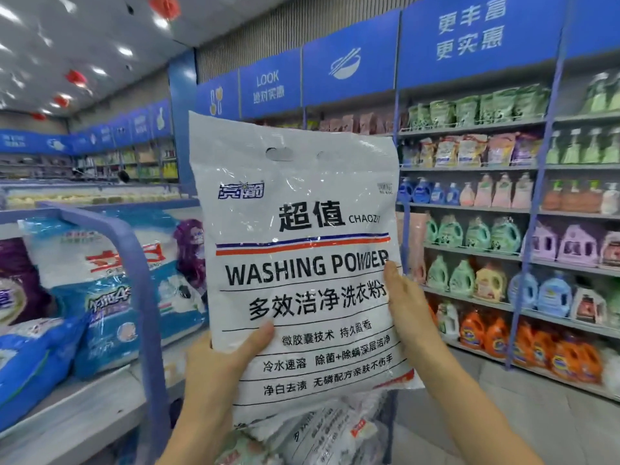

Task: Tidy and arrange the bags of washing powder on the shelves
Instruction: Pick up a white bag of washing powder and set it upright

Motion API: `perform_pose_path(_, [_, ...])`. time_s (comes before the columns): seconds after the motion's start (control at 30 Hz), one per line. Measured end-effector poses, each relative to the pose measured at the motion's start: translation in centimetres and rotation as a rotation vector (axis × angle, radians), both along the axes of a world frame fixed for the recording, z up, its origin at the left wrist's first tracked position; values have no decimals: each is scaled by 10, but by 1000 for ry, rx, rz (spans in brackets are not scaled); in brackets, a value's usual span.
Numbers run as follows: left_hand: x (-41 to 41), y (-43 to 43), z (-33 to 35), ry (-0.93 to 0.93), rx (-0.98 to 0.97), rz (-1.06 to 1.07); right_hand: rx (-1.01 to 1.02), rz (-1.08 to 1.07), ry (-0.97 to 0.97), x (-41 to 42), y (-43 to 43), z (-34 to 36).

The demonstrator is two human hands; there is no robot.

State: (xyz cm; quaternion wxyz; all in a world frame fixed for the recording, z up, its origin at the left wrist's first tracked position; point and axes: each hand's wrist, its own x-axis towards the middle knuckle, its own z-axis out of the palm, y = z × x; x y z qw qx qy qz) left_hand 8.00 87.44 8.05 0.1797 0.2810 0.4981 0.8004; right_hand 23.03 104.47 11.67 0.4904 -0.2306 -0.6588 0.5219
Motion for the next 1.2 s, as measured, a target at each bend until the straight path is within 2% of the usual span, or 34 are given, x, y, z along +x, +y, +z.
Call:
perform_pose_path(0.2, [-25, 88, 17, 55, 19, -1, 24, -25, 64, -31, 96, 15])
perform_pose_path(0.37, [-39, 155, 22, 66, 57, 52, -63, 133, 95, -48, 180, 1])
perform_pose_path(0.53, [-53, 233, 16, 13, 54, 141, -58, 121, -33, -75, 287, -4])
perform_pose_path(0.63, [-61, 289, 10, 6, 47, 171, 55, 215, -62, -90, 340, -20])
perform_pose_path(0.93, [-79, 464, 17, 141, -106, 434, 228, 231, -104, -162, 512, -24])
perform_pose_path(1.2, [-115, 538, -8, 166, -289, 634, 296, 323, -183, -212, 589, -38])
